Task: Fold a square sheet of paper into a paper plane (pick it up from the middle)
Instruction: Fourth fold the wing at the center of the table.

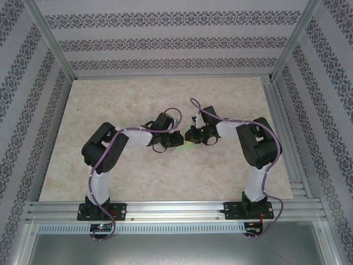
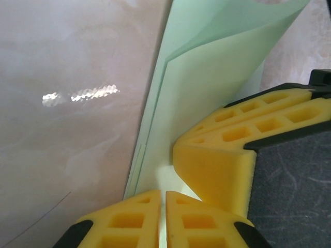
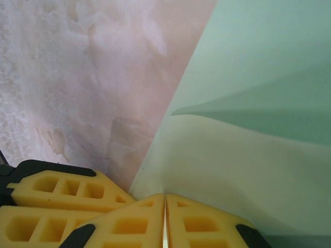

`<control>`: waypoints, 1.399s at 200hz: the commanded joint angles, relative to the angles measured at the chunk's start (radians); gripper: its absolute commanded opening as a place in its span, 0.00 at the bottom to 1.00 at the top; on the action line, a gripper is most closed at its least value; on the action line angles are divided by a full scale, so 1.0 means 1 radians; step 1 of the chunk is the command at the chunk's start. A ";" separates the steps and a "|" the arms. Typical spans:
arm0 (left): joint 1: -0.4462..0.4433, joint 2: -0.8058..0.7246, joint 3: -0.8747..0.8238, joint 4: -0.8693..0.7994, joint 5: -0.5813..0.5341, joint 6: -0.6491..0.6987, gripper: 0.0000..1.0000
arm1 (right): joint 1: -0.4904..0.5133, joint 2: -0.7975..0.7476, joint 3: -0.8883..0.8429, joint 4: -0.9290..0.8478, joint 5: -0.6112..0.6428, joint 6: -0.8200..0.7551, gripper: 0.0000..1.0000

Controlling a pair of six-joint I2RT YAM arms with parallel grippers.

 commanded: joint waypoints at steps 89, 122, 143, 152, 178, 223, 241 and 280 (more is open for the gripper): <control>-0.012 -0.062 -0.006 -0.072 0.047 0.034 0.15 | 0.017 0.088 0.008 -0.081 0.153 -0.019 0.11; -0.017 -0.088 -0.002 -0.074 0.035 0.040 0.13 | 0.019 0.089 0.008 -0.081 0.154 -0.016 0.11; -0.022 -0.084 -0.006 -0.075 0.040 0.036 0.13 | 0.018 0.091 0.010 -0.084 0.155 -0.016 0.11; -0.025 -0.082 -0.008 -0.071 0.044 0.034 0.13 | 0.018 0.092 0.010 -0.085 0.155 -0.015 0.11; -0.028 -0.079 -0.009 -0.072 0.046 0.031 0.12 | 0.018 0.096 0.010 -0.084 0.157 -0.014 0.11; -0.028 -0.031 0.011 -0.134 0.024 0.034 0.12 | 0.019 0.100 0.015 -0.091 0.161 -0.011 0.11; -0.027 -0.022 0.017 -0.154 0.005 0.033 0.12 | 0.019 0.102 0.016 -0.094 0.161 -0.012 0.11; -0.026 -0.014 0.019 -0.177 -0.024 0.035 0.11 | 0.019 0.103 0.017 -0.098 0.165 -0.012 0.11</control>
